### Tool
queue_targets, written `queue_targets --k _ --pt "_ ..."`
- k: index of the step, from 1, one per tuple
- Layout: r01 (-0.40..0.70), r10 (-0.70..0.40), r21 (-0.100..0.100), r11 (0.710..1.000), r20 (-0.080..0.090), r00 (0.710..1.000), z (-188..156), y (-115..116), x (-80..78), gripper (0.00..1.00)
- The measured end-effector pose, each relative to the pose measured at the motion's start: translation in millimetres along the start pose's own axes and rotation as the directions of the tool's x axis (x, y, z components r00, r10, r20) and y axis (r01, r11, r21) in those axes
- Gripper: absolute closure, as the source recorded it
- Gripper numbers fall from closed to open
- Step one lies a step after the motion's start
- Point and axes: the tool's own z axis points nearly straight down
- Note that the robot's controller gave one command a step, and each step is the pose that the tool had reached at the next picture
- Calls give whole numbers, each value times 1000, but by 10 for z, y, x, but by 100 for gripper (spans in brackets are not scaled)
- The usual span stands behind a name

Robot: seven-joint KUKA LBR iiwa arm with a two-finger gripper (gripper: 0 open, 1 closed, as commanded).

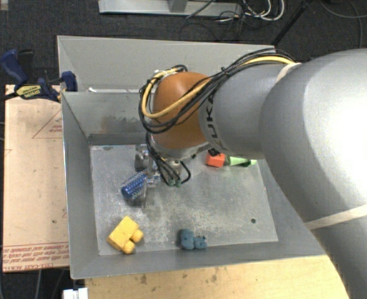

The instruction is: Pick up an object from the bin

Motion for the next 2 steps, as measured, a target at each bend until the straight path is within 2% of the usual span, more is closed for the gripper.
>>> queue_targets --k 1,2 --pt "-1 1 -3 1000 1 1000 -3 5 -4 0" --pt "-1 1 -3 1000 0 1000 -1 6 -2 100"
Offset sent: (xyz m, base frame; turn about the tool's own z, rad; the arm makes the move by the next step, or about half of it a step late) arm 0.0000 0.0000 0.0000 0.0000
